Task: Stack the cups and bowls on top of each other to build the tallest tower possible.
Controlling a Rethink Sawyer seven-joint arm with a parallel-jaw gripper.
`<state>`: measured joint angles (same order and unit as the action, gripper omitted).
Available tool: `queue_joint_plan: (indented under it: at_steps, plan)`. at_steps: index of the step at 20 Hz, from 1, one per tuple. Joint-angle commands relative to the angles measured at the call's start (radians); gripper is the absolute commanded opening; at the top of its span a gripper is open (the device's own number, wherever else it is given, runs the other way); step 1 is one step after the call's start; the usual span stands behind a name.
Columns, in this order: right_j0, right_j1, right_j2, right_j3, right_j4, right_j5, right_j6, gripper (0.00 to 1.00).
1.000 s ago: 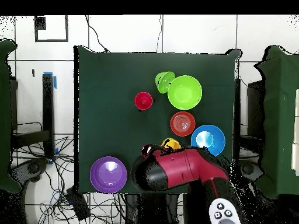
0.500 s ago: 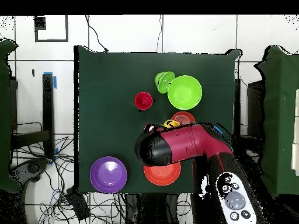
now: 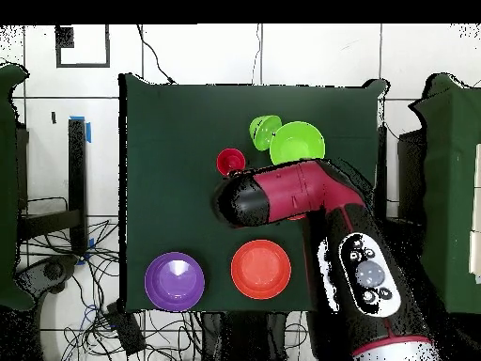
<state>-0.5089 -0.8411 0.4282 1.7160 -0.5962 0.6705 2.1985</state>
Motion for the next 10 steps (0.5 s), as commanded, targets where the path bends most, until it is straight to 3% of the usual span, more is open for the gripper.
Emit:
queue_joint_plan:
  at_steps: [1,10]
  plan:
    - [0.066,0.068,0.033,-0.151,0.026,0.177,-0.096,0.00]
    - [0.113,0.083,0.013,-0.196,0.044,0.207,-0.052,0.00]
